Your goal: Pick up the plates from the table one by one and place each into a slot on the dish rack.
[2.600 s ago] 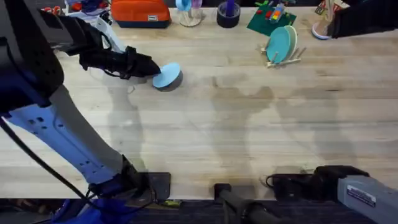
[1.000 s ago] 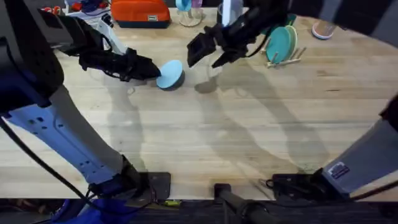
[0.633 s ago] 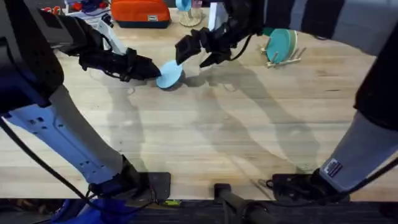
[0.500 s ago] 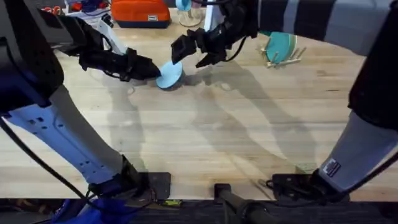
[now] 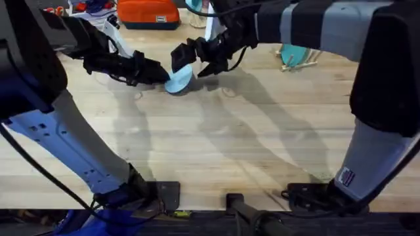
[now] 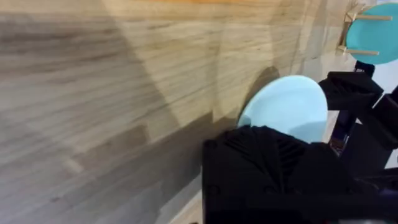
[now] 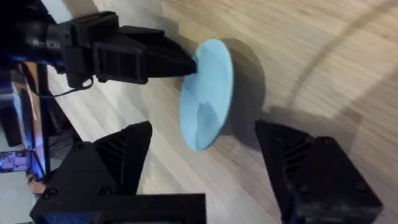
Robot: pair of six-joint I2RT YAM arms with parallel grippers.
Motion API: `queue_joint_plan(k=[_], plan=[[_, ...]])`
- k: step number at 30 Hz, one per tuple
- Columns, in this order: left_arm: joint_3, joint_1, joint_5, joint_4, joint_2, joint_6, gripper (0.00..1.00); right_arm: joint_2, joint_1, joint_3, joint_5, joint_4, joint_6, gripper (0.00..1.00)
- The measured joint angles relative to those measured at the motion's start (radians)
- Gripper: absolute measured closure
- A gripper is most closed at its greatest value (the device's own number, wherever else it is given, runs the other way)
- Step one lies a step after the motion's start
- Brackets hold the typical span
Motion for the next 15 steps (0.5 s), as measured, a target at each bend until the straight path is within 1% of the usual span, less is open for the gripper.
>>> queue_joint_plan(k=[7,13,15], plan=[[0.000,0.000,0.000,0.000,0.000,0.000,0.960,0.003,0.009,0.000,0.000,0.059,0.059,0.008],[0.000,0.000,0.000,0.000,0.000,0.000,0.960,0.061,0.014,0.002,-0.001,0.072,0.127,0.008],[0.000,0.000,0.000,0.000,0.000,0.000,0.960,0.062,0.013,0.007,-0.002,0.080,0.145,0.008]])
